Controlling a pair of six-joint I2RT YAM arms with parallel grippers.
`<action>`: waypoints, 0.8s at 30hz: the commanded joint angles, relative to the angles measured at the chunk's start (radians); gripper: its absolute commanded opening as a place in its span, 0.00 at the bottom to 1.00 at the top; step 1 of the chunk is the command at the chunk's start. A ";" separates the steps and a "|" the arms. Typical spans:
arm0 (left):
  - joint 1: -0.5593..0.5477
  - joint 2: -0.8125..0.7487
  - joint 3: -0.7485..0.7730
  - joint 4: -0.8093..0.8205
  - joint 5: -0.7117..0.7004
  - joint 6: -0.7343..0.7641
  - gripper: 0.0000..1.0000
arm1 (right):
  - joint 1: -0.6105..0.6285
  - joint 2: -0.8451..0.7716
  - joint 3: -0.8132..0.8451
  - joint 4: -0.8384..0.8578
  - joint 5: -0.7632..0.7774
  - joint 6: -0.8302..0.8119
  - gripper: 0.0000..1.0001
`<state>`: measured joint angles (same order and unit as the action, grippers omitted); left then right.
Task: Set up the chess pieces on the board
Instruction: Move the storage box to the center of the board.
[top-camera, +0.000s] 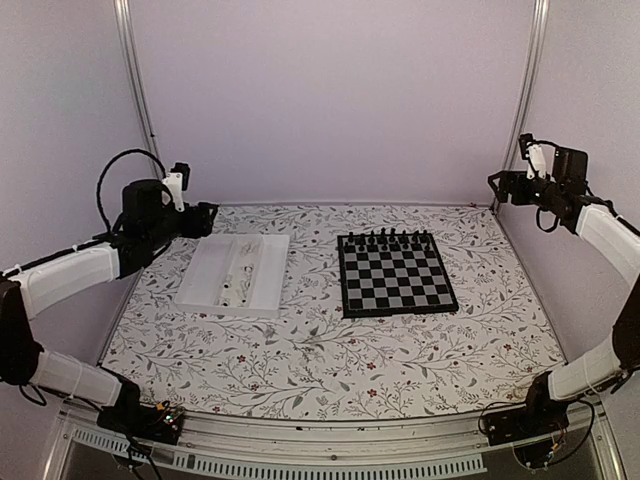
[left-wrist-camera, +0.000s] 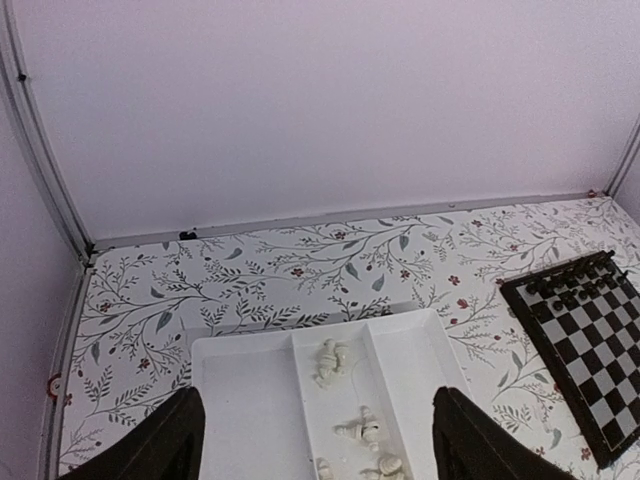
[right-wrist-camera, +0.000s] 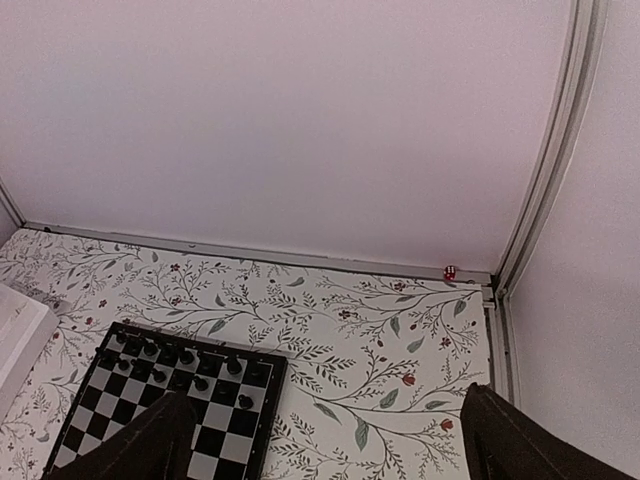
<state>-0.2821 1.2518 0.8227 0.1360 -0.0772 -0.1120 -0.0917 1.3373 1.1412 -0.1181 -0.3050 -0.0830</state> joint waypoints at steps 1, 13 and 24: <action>-0.051 0.087 0.077 0.022 0.091 -0.068 0.80 | 0.003 0.077 -0.007 0.027 -0.048 -0.003 0.97; -0.267 0.527 0.392 0.006 0.094 -0.374 0.63 | 0.002 0.461 0.182 -0.118 -0.267 -0.031 0.60; -0.346 0.972 0.806 -0.106 0.190 -0.530 0.47 | 0.004 0.792 0.345 -0.257 -0.438 0.044 0.41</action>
<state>-0.6025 2.1460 1.5284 0.0887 0.0727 -0.5613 -0.0917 2.0617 1.4425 -0.2974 -0.6724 -0.0772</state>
